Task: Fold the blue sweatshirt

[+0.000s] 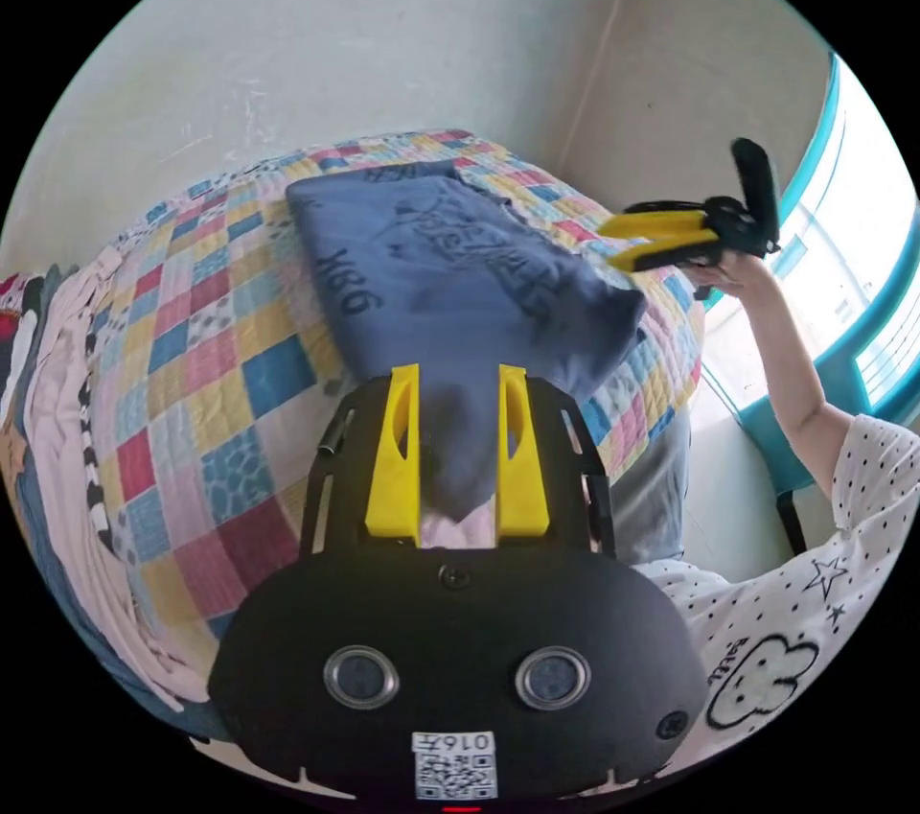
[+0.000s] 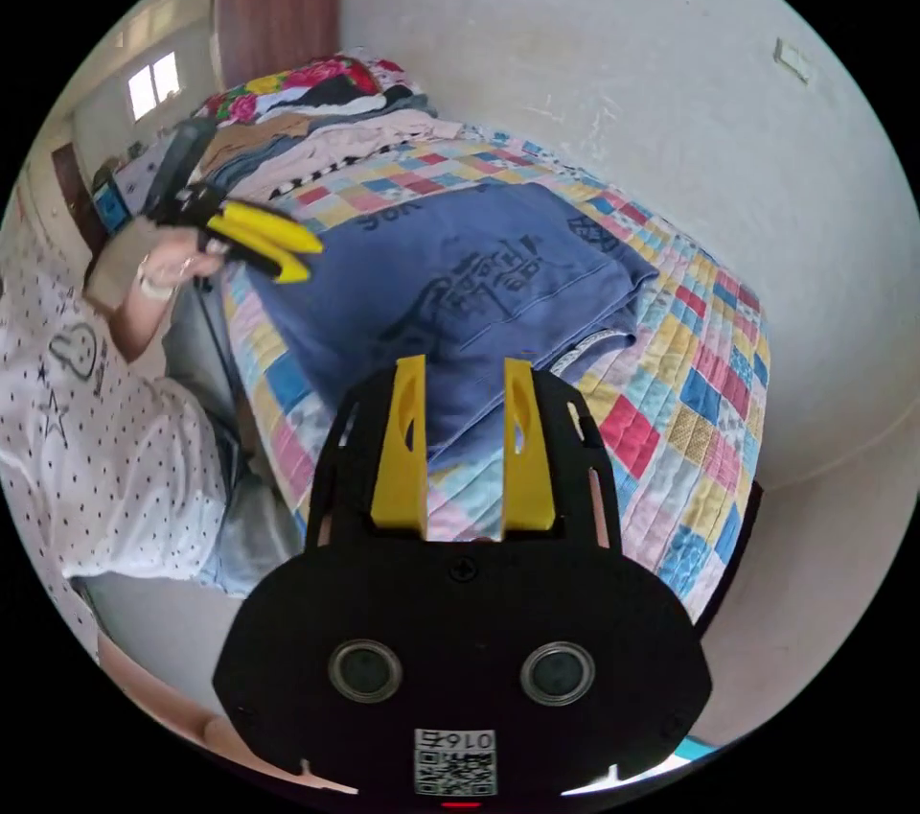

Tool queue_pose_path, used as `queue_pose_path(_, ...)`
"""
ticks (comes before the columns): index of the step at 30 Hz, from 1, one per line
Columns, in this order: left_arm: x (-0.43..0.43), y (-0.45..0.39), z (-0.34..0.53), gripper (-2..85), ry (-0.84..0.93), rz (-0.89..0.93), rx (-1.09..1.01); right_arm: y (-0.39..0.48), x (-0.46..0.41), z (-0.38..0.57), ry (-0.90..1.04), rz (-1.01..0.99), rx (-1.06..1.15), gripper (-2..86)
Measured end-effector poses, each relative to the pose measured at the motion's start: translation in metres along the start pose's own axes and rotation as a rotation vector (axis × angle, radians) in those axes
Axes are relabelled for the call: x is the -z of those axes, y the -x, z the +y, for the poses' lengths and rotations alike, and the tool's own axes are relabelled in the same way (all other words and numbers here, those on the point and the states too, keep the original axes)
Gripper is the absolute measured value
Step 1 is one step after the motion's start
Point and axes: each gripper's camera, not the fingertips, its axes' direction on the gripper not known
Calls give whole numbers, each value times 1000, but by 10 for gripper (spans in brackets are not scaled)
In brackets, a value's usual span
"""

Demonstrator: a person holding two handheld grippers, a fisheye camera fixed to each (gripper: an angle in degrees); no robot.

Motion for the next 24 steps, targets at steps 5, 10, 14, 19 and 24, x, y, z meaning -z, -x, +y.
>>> queue_pose_path(5, 13, 28, 25, 105, -34, -28, 60, 72, -1, 19, 82, 27, 128, 143)
queue_pose_path(10, 7, 54, 34, 126, 50, -28, 71, 113, -11, 31, 98, 107, 134, 137)
queue_pose_path(14, 9, 65, 41, 133, 55, -10, 75, 134, 4, 35, 52, 111, 98, 126)
queue_pose_path(19, 12, 85, 49, 133, 83, 36, 51, 171, 19, 33, 43, 214, 193, 116)
queue_pose_path(24, -8, 101, 50, 92, 120, 91, 38, 196, 29, 28, 27, 239, 222, 111)
